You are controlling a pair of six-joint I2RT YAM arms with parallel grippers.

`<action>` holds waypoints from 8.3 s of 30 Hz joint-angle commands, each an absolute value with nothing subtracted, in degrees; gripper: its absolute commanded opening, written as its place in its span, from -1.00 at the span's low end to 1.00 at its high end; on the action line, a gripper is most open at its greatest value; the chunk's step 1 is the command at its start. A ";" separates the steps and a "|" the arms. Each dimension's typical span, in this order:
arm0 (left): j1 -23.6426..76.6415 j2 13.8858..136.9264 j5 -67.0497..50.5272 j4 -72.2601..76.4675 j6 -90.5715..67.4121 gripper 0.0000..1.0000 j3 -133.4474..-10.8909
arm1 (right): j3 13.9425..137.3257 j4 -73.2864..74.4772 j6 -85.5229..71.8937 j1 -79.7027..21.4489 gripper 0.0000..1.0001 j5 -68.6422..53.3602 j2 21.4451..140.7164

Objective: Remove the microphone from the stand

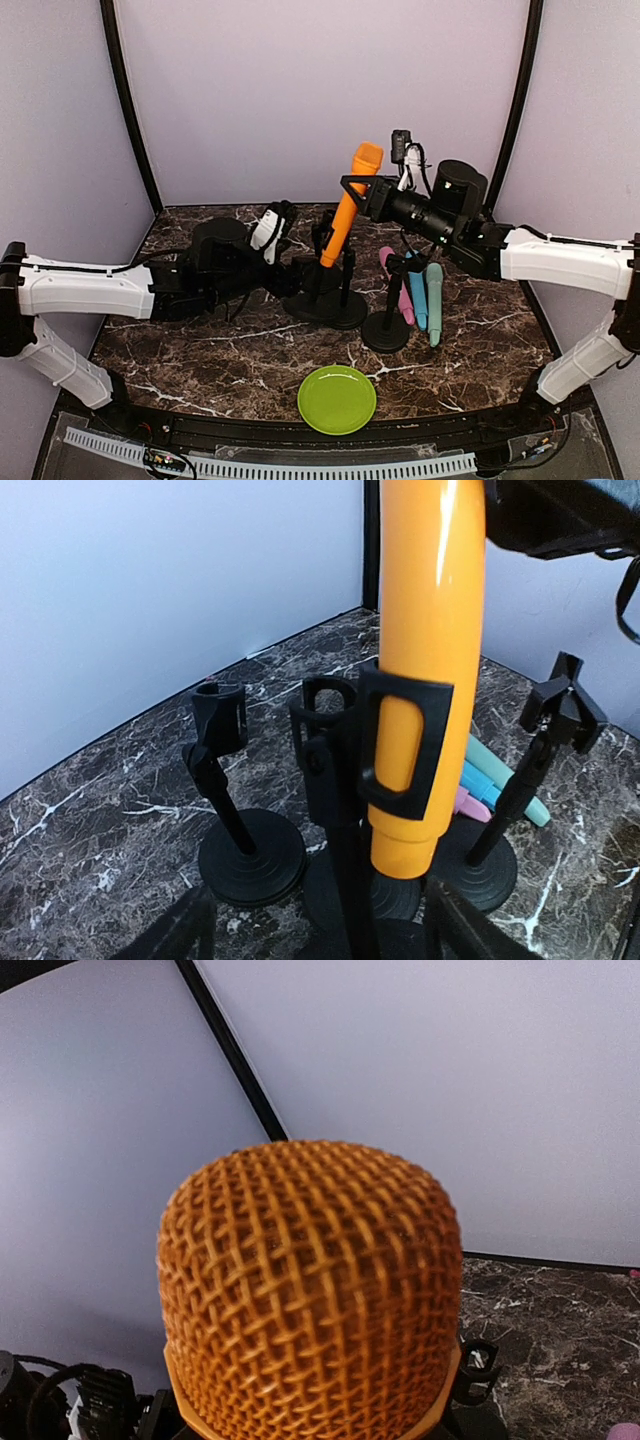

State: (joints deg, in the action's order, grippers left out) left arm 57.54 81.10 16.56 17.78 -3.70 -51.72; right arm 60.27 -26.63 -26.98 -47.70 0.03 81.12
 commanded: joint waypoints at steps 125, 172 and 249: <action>56.52 74.07 -1.65 24.57 -10.69 0.47 -43.29 | 65.22 -23.27 -18.35 -55.49 -1.00 7.40 80.65; 48.37 86.74 -31.04 -1.04 1.06 -0.20 -64.92 | 61.09 -30.94 -20.43 -49.66 -1.00 -18.03 78.26; 48.34 83.29 -26.54 1.85 6.97 -1.00 -59.49 | 60.25 -28.12 -22.68 -46.30 -1.00 -16.99 76.55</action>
State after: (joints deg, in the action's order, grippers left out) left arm 48.71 84.40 -30.96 2.11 4.71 -59.96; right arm 59.64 -23.94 -20.12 -47.09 -23.46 79.66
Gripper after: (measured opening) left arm 0.240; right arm 0.349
